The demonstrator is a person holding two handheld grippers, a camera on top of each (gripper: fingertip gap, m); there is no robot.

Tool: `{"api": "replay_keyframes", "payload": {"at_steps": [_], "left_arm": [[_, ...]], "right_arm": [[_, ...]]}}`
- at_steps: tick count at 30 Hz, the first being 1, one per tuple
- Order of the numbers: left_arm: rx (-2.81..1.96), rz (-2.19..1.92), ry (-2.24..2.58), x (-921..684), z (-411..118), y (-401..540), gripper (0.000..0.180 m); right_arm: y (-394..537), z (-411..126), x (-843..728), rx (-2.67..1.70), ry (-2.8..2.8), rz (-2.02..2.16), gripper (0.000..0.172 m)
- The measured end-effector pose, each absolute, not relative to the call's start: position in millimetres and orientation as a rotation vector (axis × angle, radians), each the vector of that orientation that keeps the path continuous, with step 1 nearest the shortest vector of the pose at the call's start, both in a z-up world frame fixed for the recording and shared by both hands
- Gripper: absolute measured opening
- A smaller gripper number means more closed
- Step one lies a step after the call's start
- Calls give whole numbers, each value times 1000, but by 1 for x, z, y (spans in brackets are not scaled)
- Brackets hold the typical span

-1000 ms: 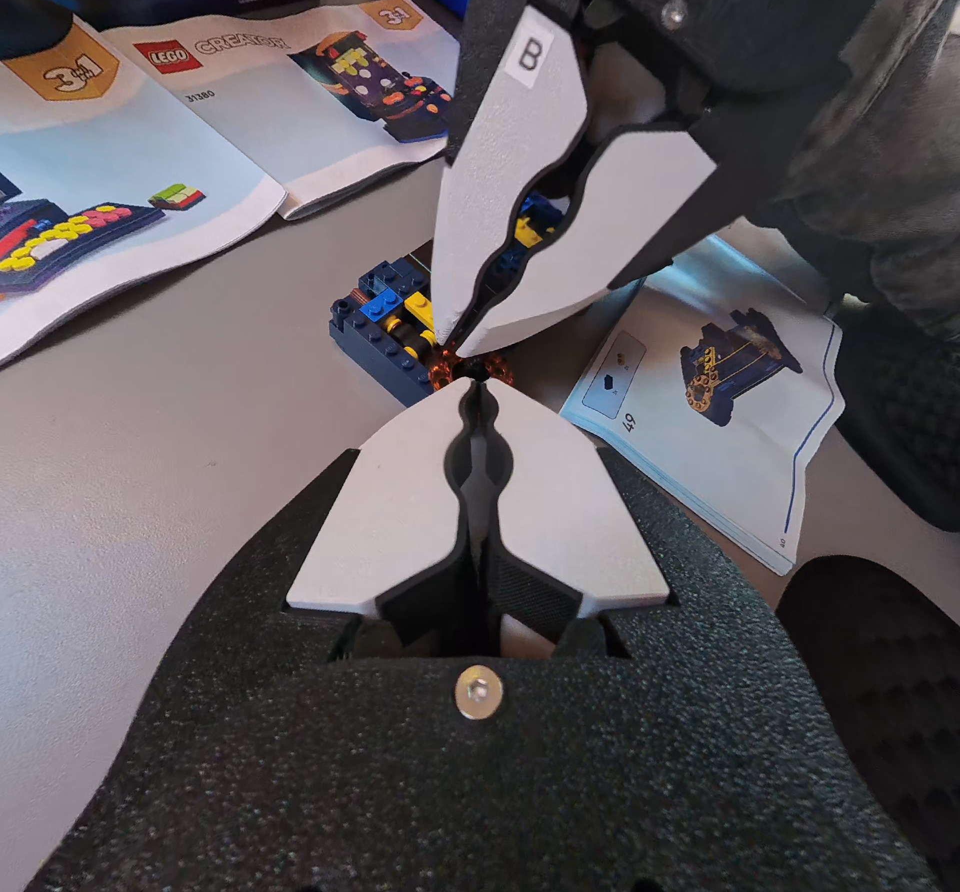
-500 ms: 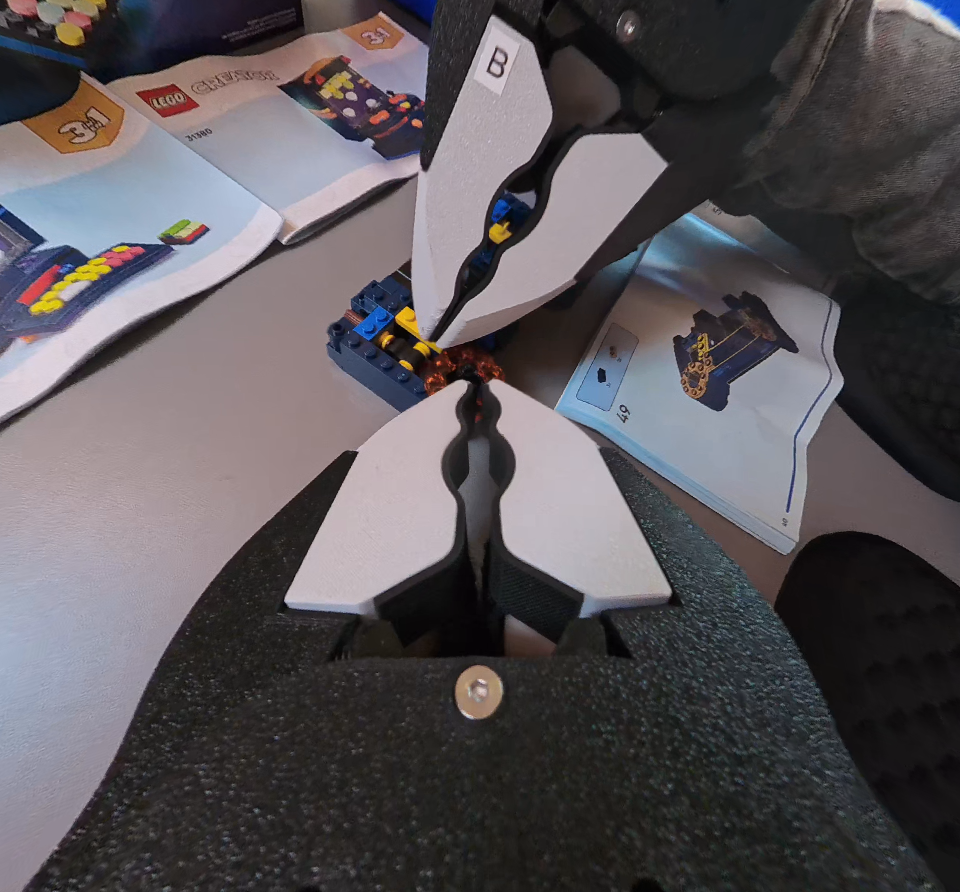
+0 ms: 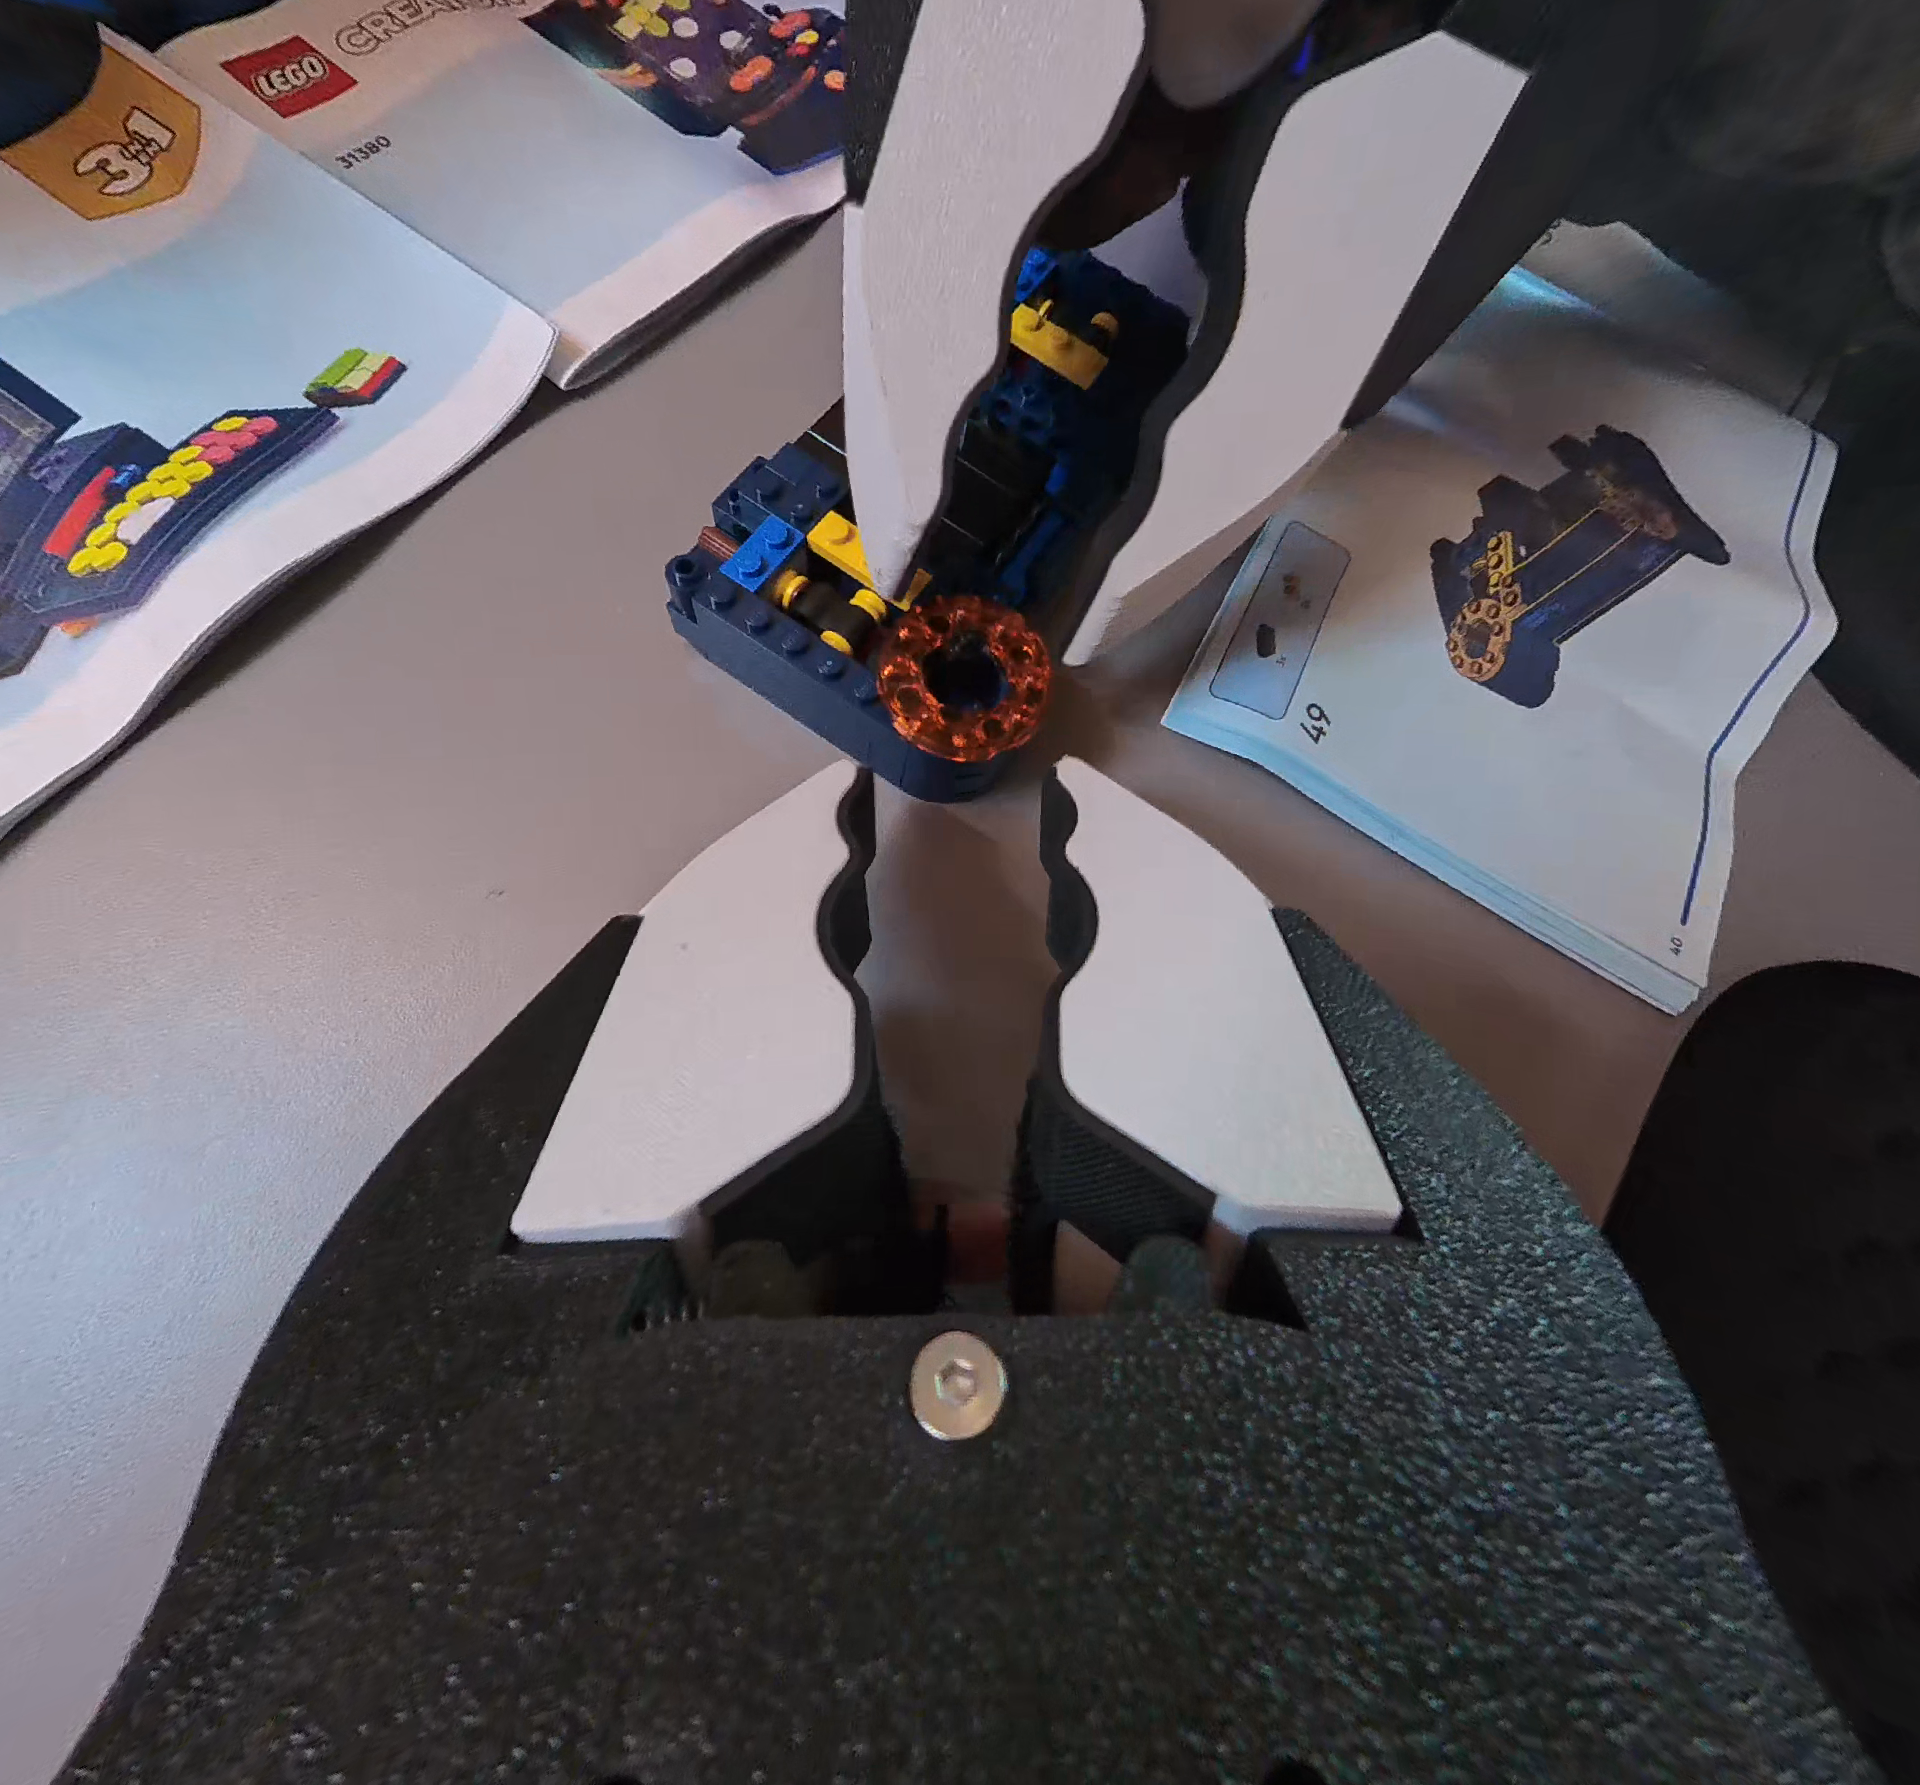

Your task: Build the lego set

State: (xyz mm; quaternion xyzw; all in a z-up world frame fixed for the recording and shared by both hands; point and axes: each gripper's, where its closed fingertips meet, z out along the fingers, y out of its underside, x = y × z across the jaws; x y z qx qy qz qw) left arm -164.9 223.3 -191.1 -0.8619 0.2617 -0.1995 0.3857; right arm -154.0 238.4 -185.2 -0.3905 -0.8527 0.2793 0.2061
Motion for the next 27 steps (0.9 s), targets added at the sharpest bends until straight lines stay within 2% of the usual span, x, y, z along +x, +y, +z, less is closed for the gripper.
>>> {"api": "replay_keyframes", "payload": {"at_steps": [22, 25, 27], "left_arm": [[-2190, -530, 797, -152, -190, 212, 20], [-2206, -507, 756, -159, -191, 215, 29], [-2176, -475, 716, -163, -187, 221, 46]], "right_arm": [[232, -182, -153, -937, -2390, 786, 14], [231, -181, -152, -918, -2398, 790, 14], [230, -181, -151, -902, -2404, 794, 13]]}}
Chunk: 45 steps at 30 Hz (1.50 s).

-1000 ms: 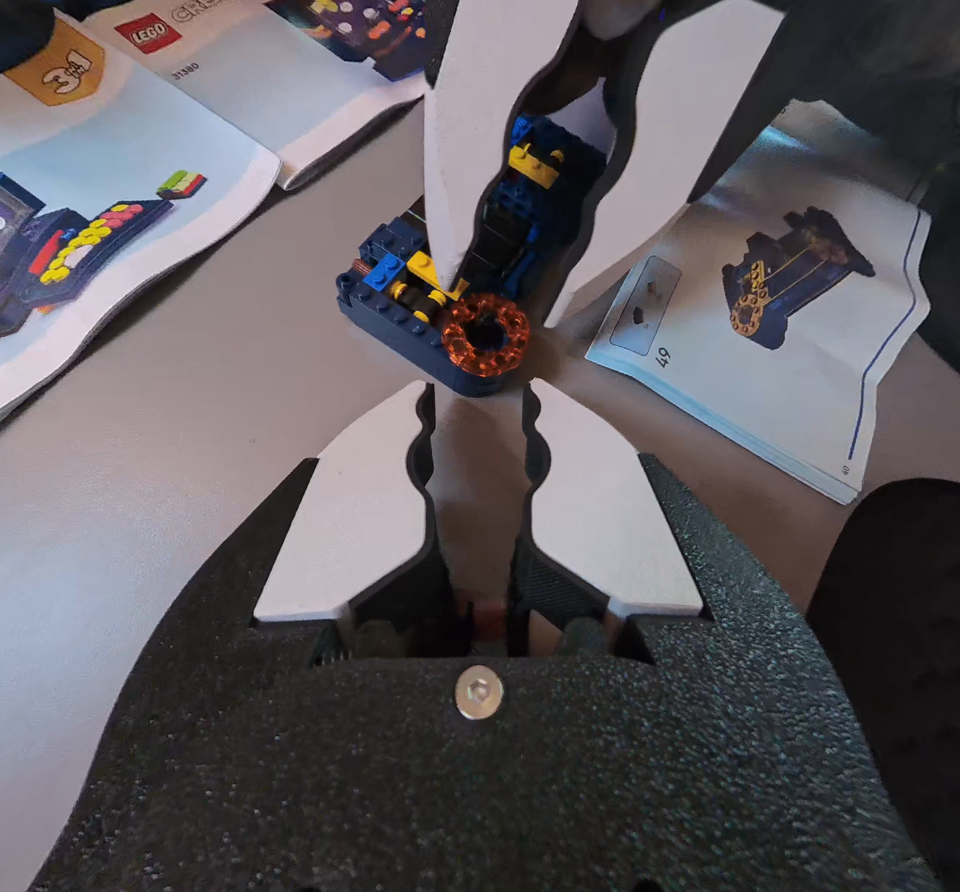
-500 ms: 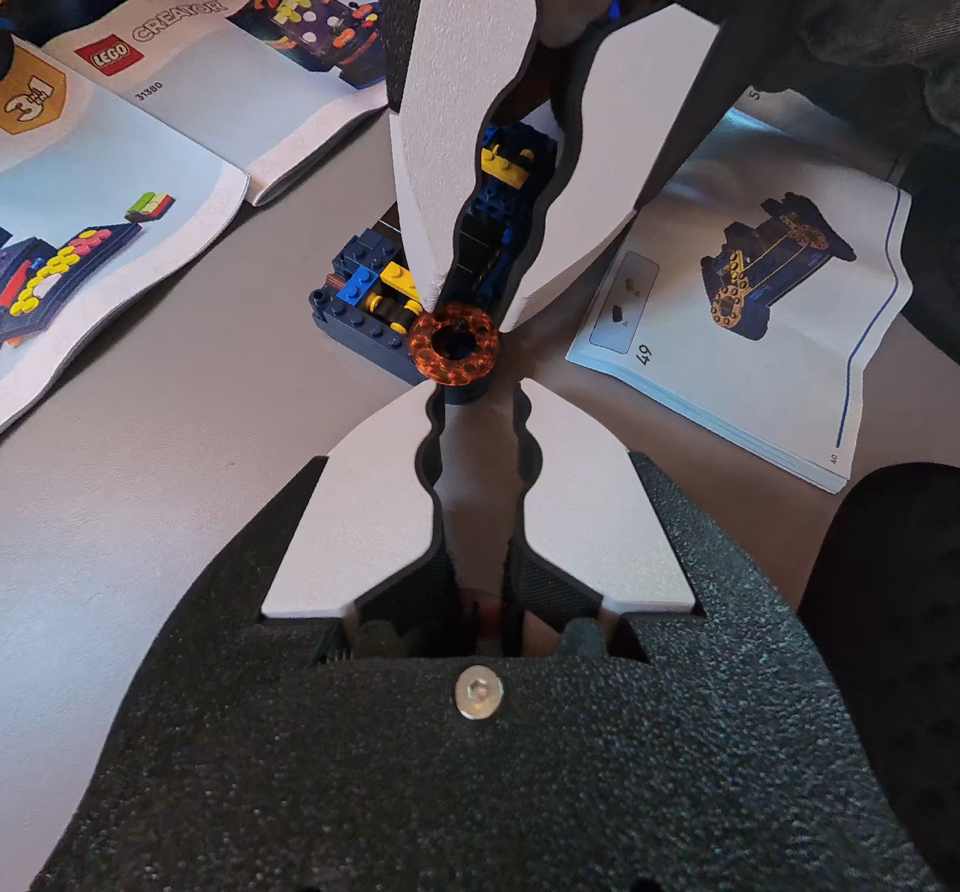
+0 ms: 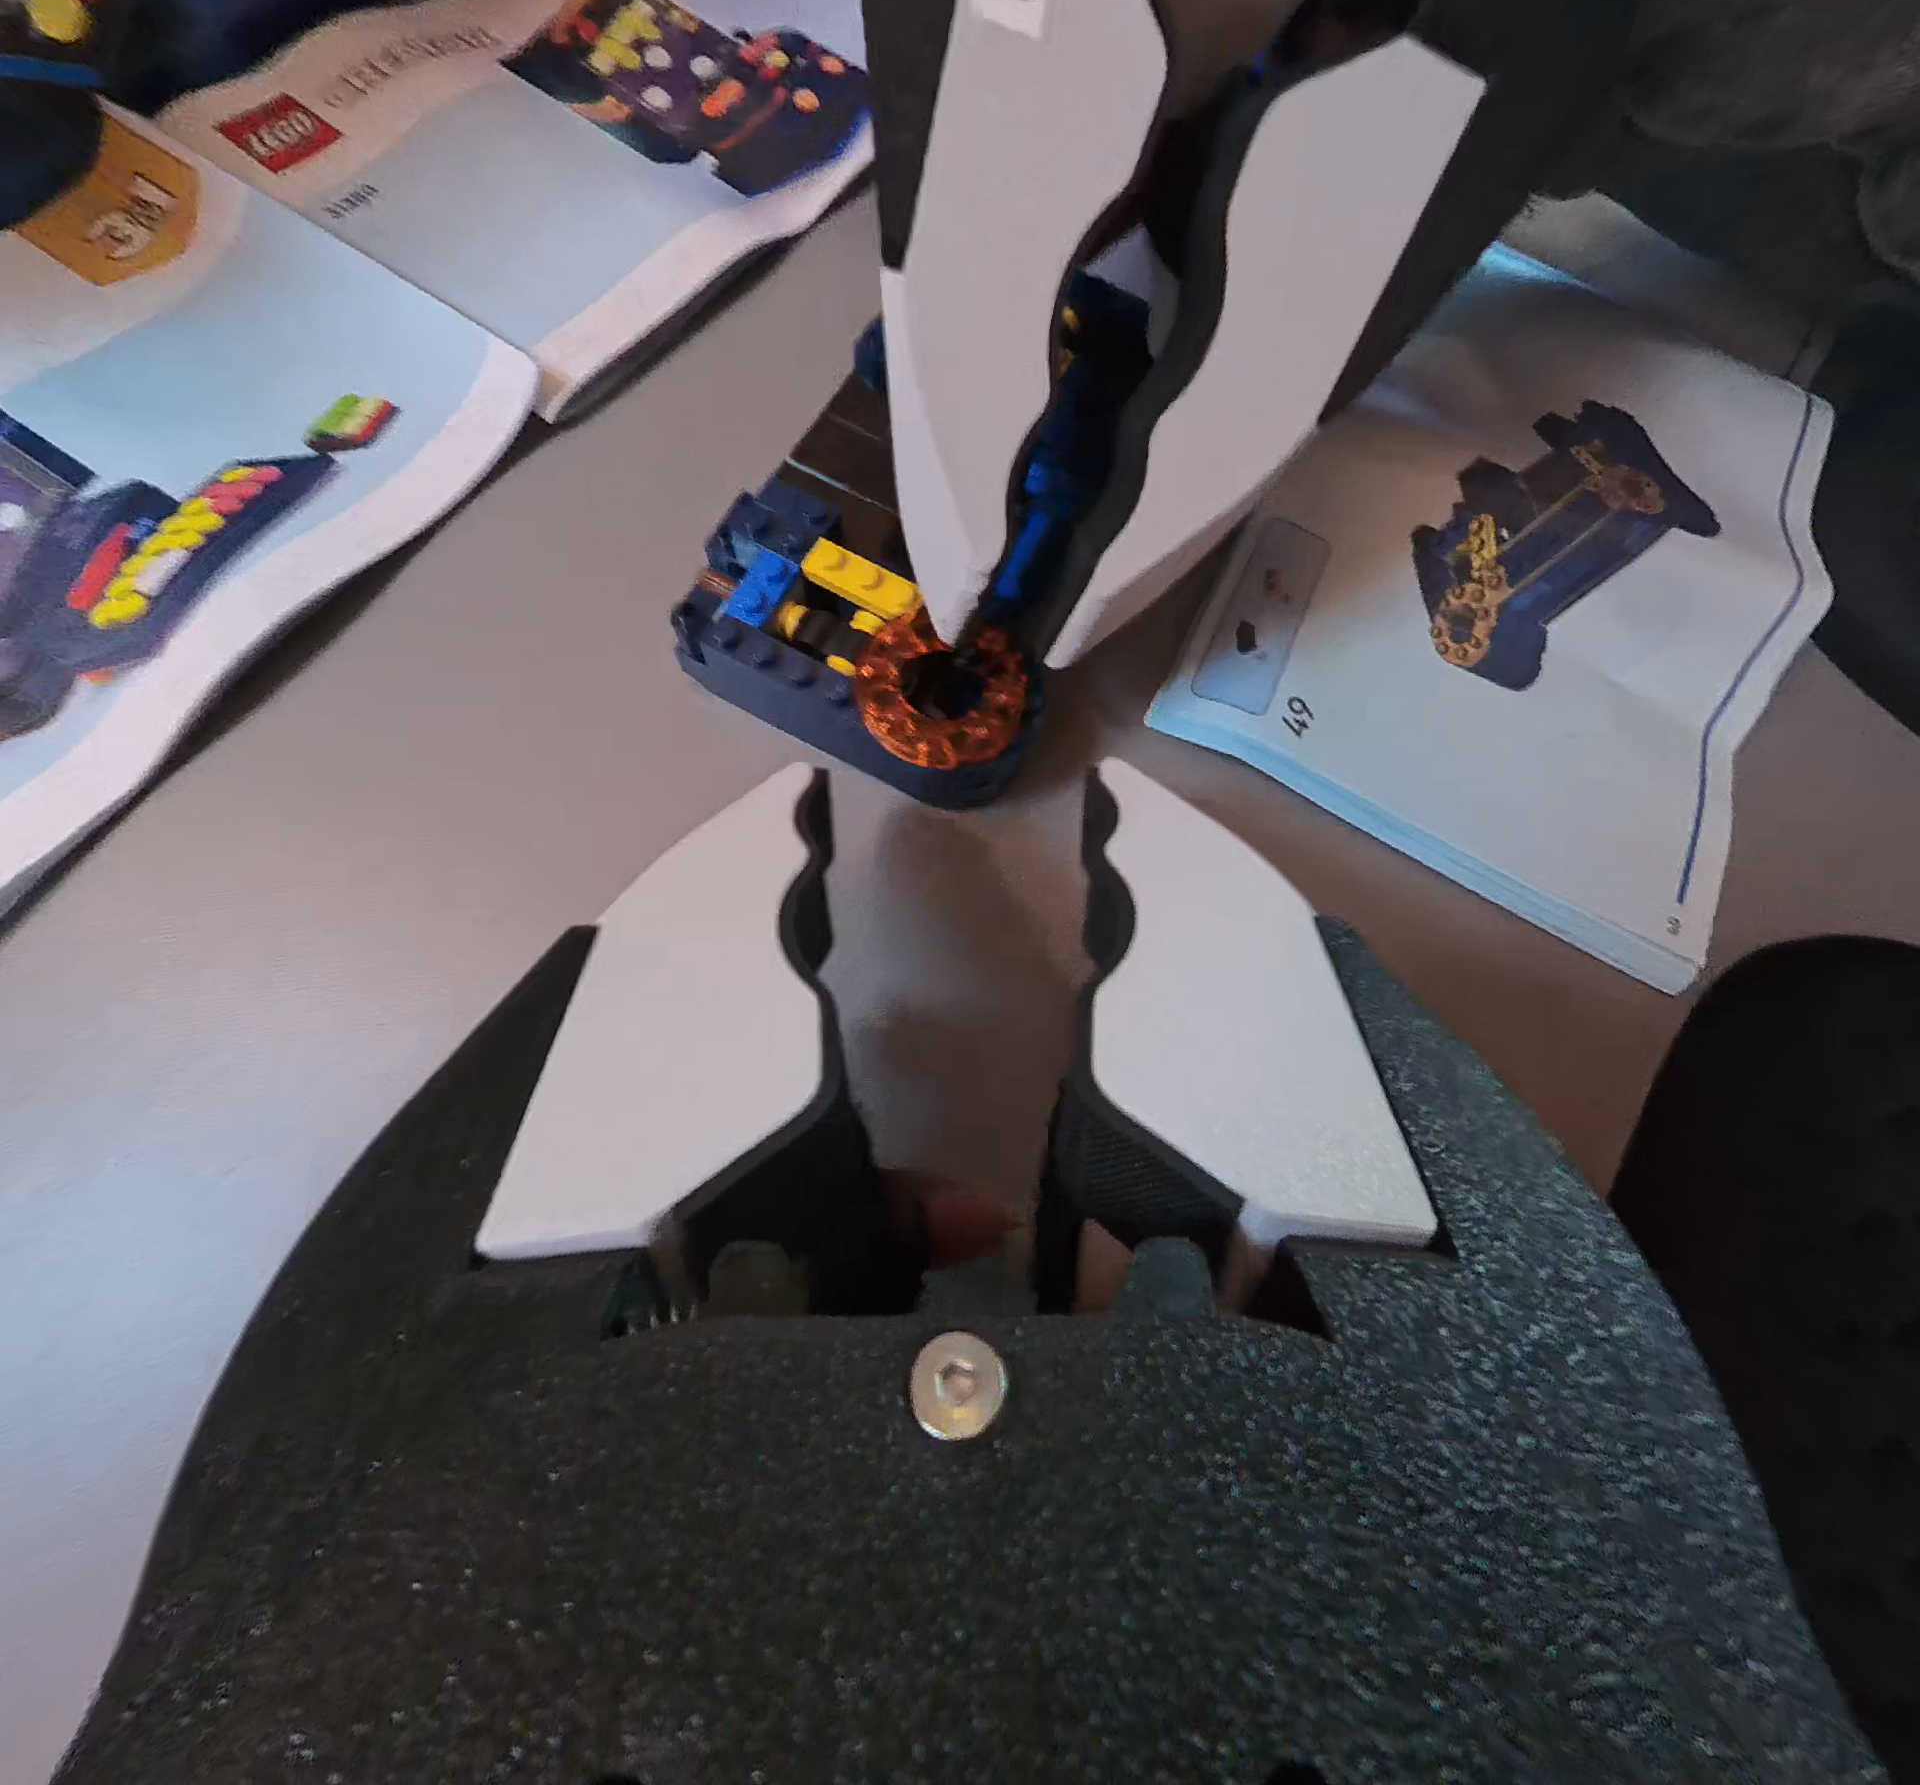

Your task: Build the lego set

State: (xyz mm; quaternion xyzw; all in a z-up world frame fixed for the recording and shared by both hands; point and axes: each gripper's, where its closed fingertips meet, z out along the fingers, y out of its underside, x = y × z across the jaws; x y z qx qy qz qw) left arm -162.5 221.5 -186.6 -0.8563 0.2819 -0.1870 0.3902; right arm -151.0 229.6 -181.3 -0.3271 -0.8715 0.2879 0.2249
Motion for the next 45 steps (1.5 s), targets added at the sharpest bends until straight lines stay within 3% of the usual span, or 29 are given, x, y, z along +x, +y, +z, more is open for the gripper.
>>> {"api": "replay_keyframes", "payload": {"at_steps": [3, 16, 45], "left_arm": [[-2112, -433, 773, -157, -184, 224, 55], [-2108, -428, 858, -154, -183, 216, 35], [-2145, -420, 826, -156, -189, 219, 31]], "right_arm": [[227, -181, -150, -888, -2412, 801, 13], [228, -181, -151, -882, -2408, 786, 12], [236, -180, -152, -925, -2385, 759, 10]]}}
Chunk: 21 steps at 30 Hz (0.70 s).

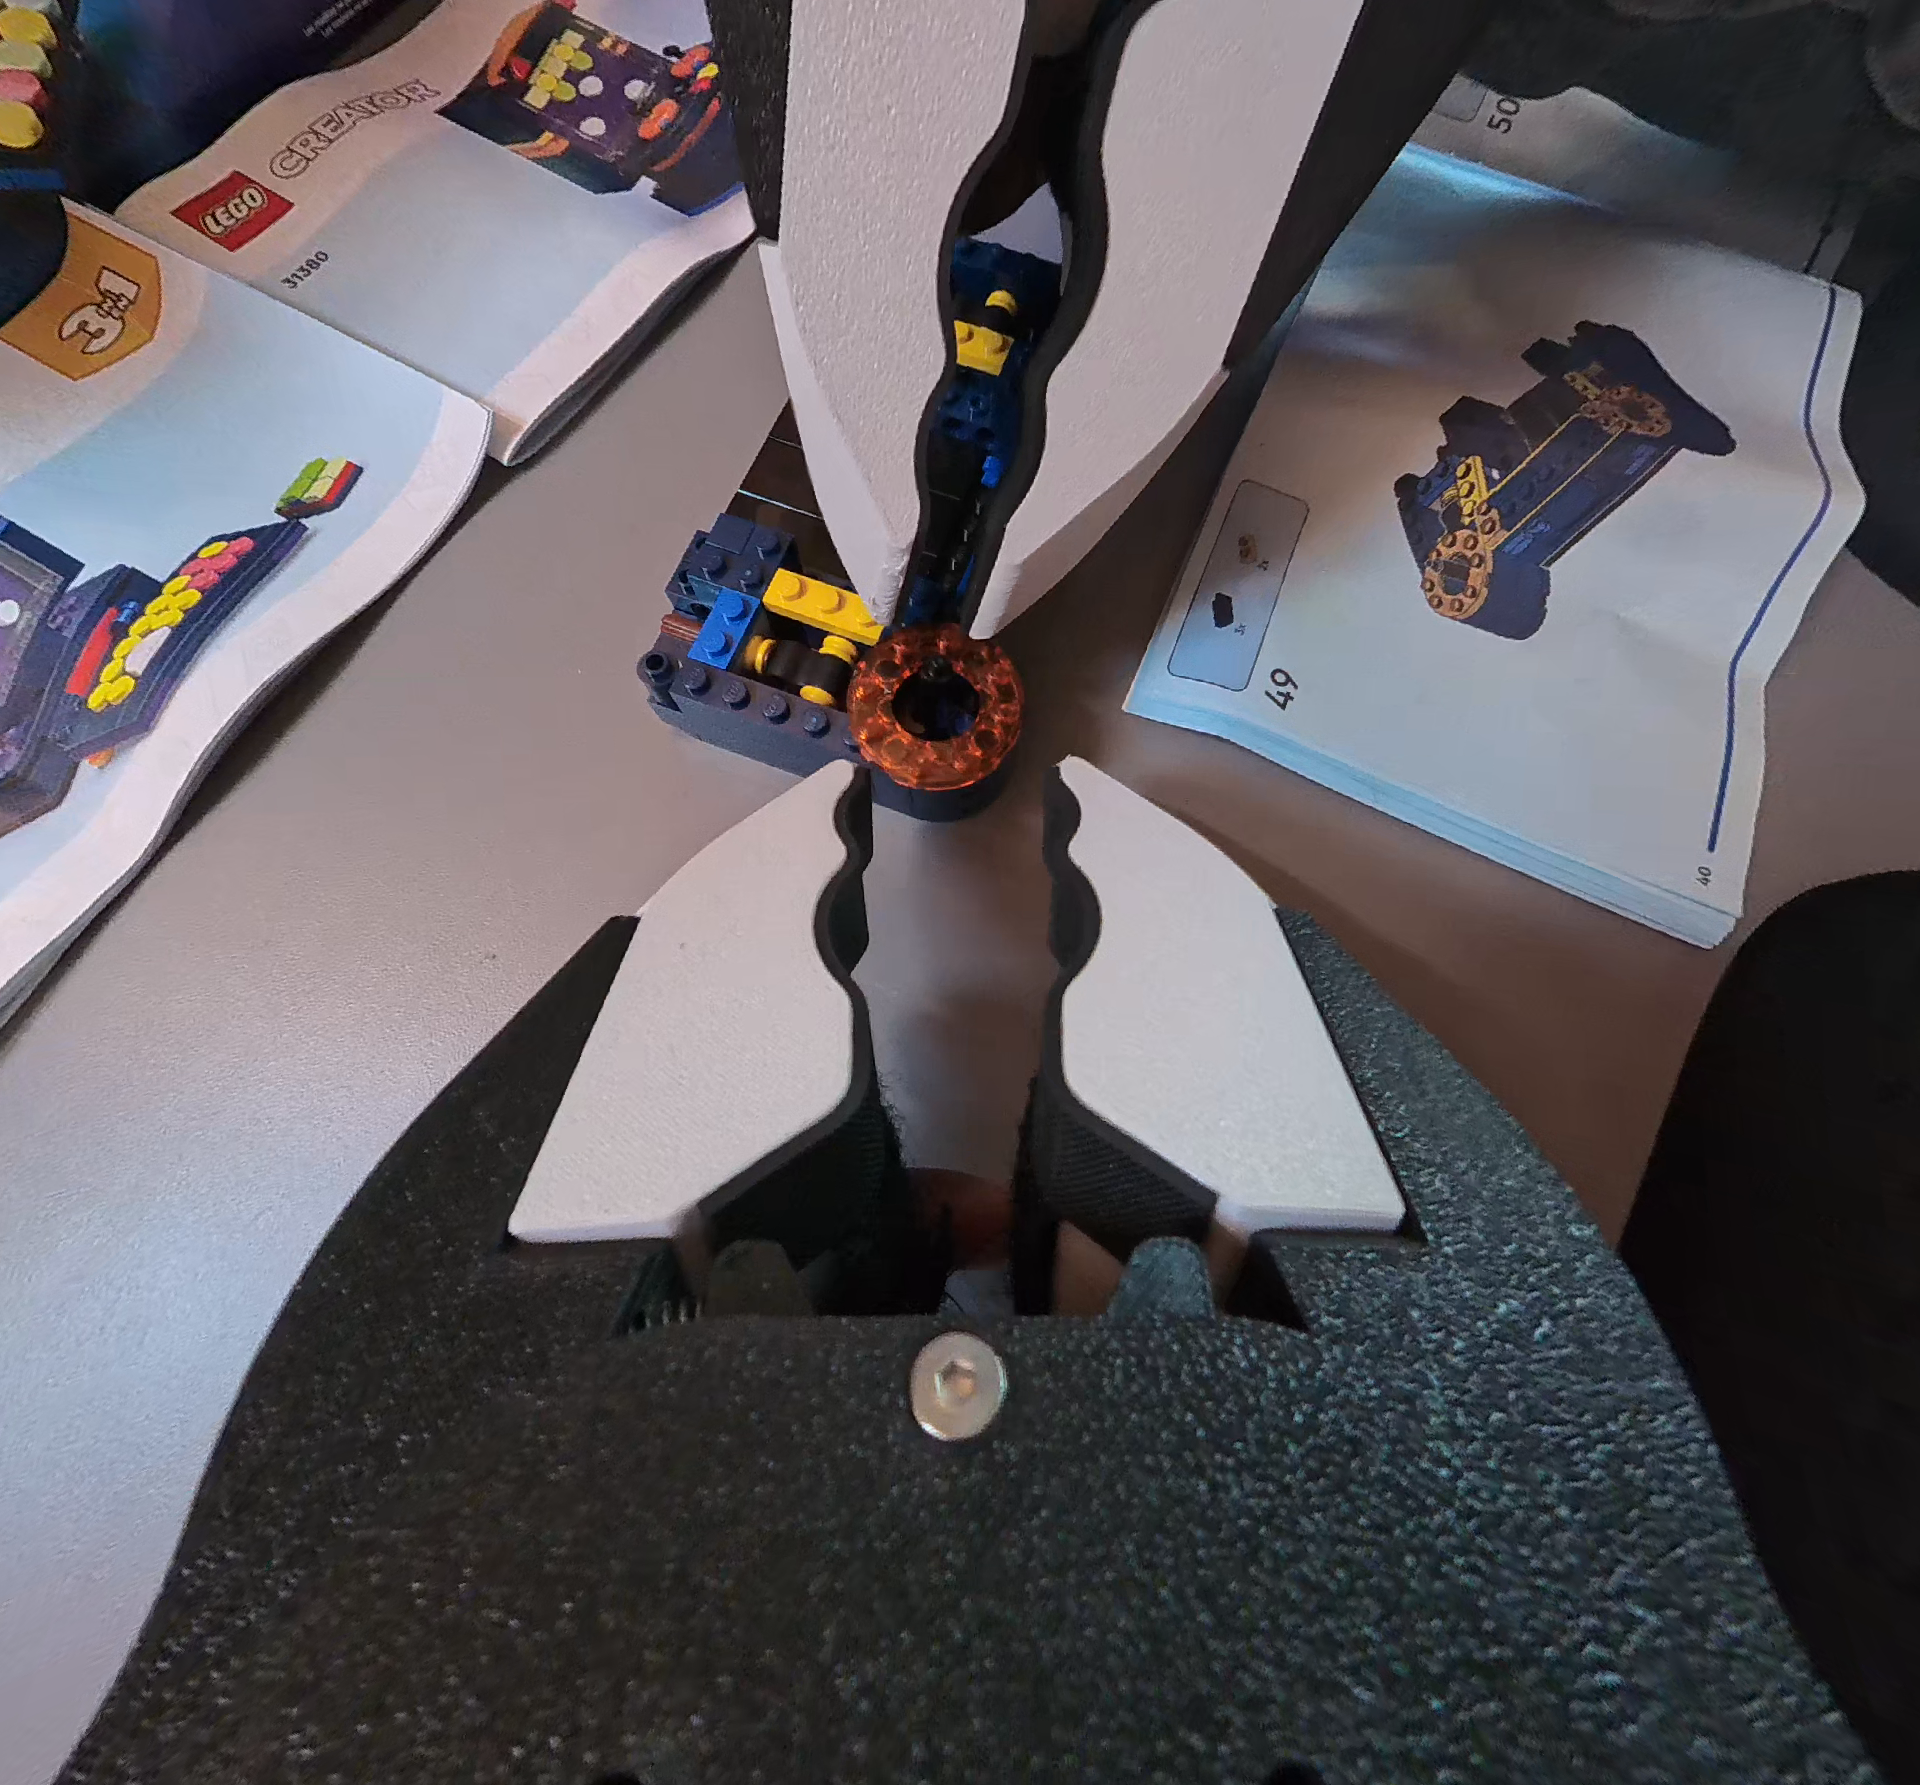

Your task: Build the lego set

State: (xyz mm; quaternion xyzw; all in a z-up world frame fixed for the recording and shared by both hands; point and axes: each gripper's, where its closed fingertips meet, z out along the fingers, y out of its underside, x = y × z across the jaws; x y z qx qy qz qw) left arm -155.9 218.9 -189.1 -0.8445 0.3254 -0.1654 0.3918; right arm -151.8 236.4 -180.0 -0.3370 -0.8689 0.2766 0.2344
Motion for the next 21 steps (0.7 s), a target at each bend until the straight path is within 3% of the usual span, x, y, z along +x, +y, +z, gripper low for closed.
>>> {"api": "replay_keyframes", "payload": {"at_steps": [21], "left_arm": [[-2105, -439, 785, -158, -179, 221, 33]], "right_arm": [[236, -175, -153, -993, -2348, 843, 6]]}}
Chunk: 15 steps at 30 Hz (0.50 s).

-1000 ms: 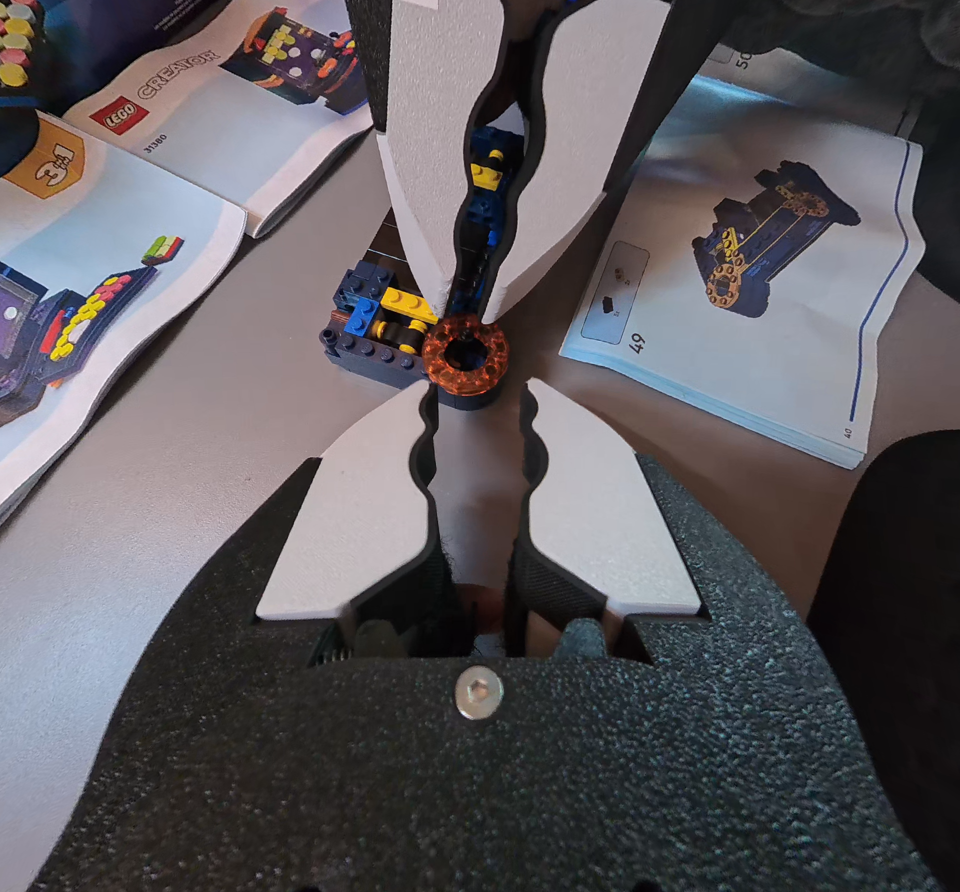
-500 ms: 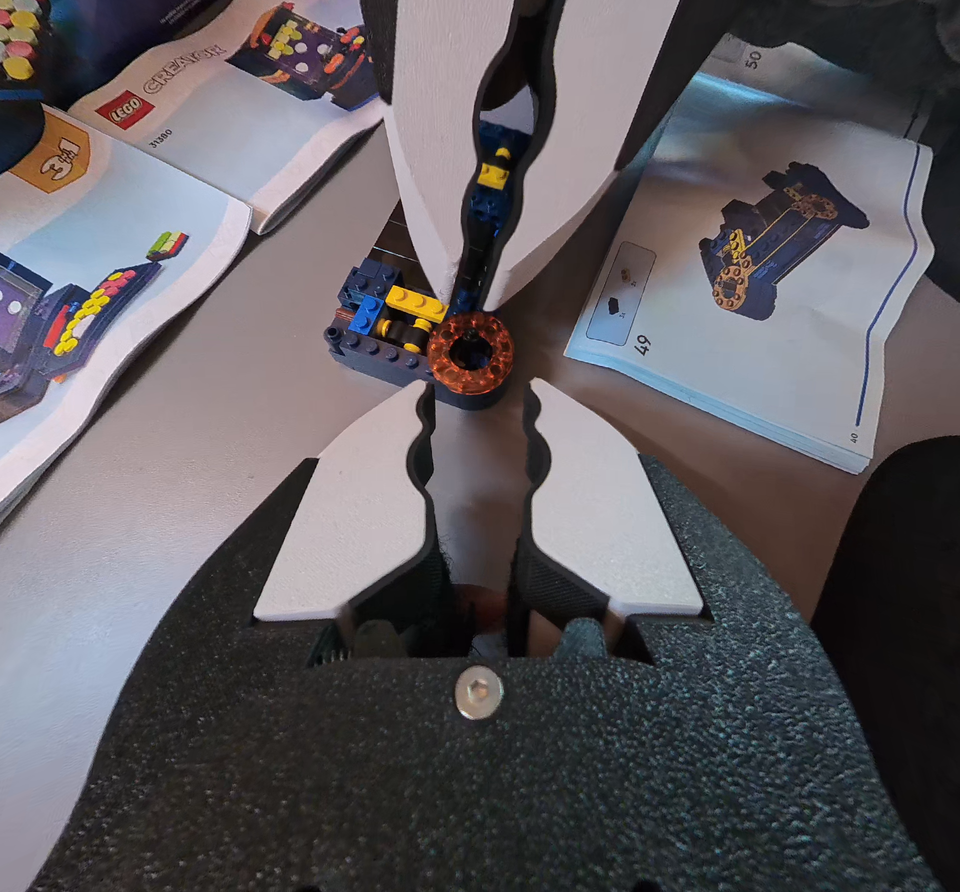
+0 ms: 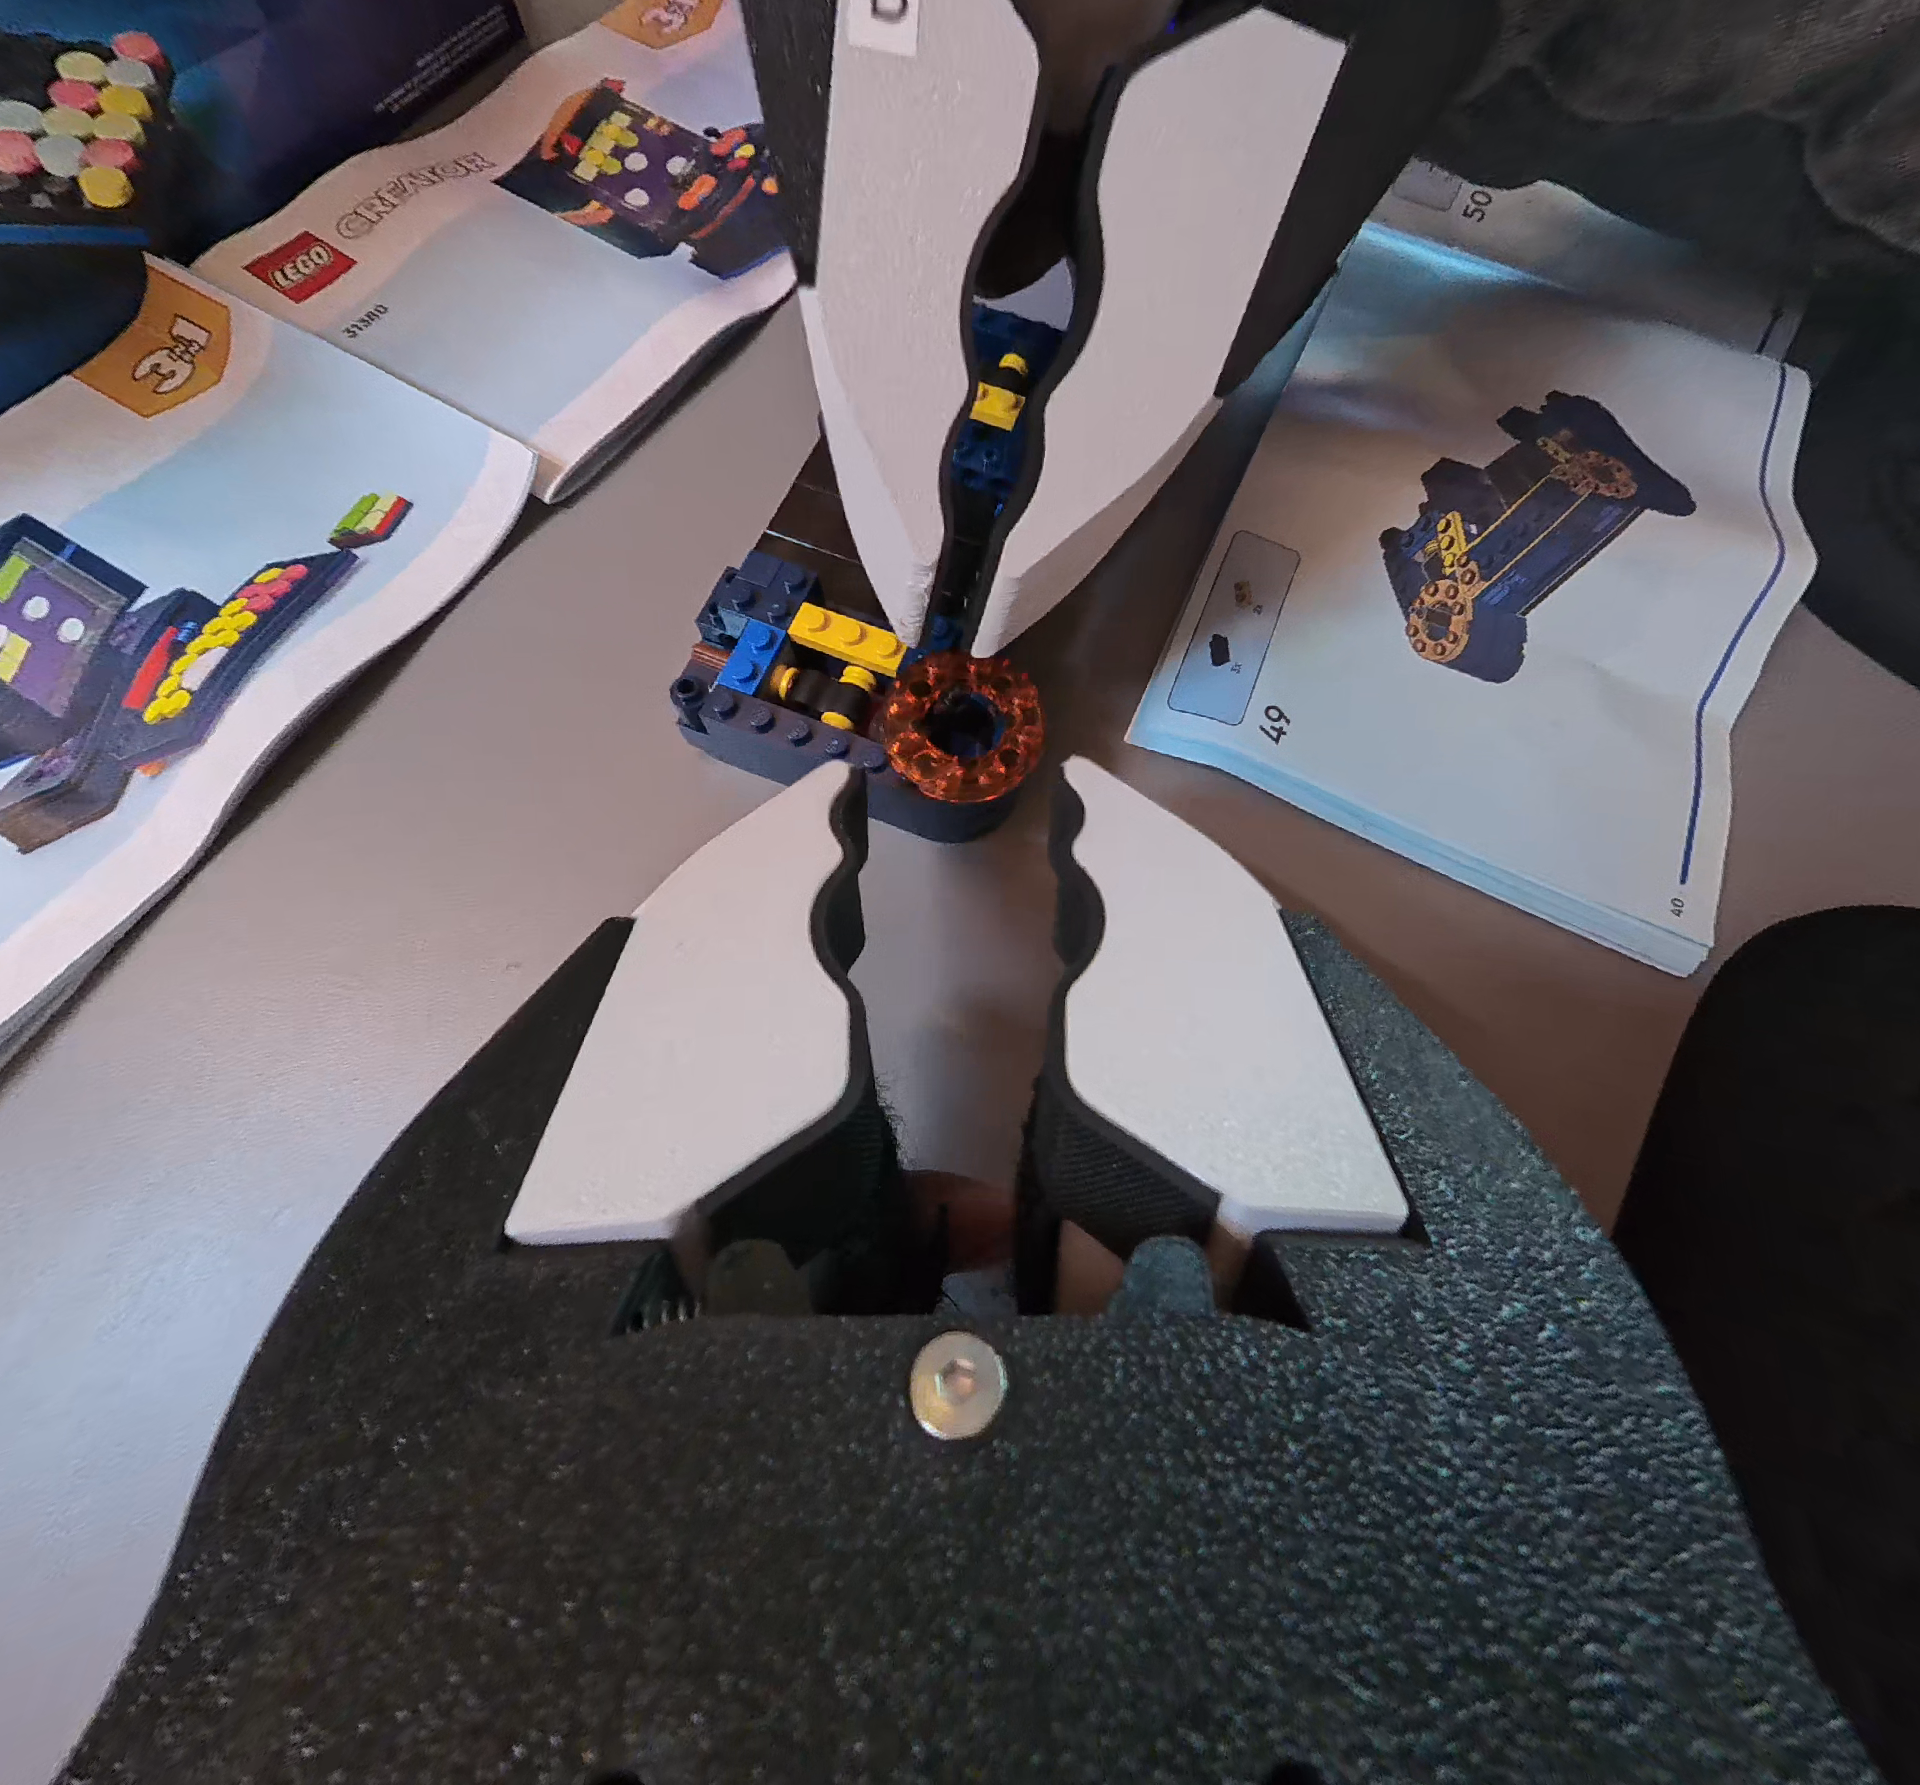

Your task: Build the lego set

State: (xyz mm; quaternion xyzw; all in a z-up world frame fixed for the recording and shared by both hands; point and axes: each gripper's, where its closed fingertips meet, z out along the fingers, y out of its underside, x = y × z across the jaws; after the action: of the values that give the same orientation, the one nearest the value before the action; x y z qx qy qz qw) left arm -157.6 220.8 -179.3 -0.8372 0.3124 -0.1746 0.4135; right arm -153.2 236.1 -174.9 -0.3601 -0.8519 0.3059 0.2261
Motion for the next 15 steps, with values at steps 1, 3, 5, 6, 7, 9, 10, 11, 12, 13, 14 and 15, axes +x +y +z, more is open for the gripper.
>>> {"api": "replay_keyframes", "payload": {"at_steps": [1, 3, 5, 6, 7, 9, 10, 11, 12, 13, 14, 15], "left_arm": [[-2098, -434, 783, -158, -178, 221, 32], [-2102, -428, 796, -157, -179, 221, 33], [-2120, -415, 816, -156, -184, 220, 34], [-2126, -413, 823, -155, -185, 220, 34], [-2128, -416, 827, -155, -186, 220, 33], [-2128, -423, 825, -154, -186, 220, 33], [-2127, -423, 825, -154, -186, 220, 32], [-2126, -423, 825, -154, -186, 220, 31], [-2126, -421, 824, -154, -186, 220, 31], [-2127, -418, 823, -155, -186, 220, 31], [-2128, -420, 823, -155, -186, 220, 31], [-2128, -420, 823, -155, -187, 220, 31]], "right_arm": [[235, -175, -153, -992, -2354, 849, 6], [232, -176, -151, -988, -2369, 873, 9], [227, -177, -147, -986, -2402, 899, 18], [228, -179, -147, -986, -2407, 884, 19], [229, -180, -148, -980, -2410, 864, 19], [229, -182, -149, -969, -2409, 845, 19], [229, -182, -150, -971, -2406, 845, 19], [230, -182, -150, -973, -2404, 846, 18], [230, -182, -150, -973, -2401, 847, 18], [230, -182, -150, -970, -2400, 847, 18], [230, -182, -150, -965, -2400, 848, 17], [230, -182, -151, -964, -2399, 847, 17]]}}
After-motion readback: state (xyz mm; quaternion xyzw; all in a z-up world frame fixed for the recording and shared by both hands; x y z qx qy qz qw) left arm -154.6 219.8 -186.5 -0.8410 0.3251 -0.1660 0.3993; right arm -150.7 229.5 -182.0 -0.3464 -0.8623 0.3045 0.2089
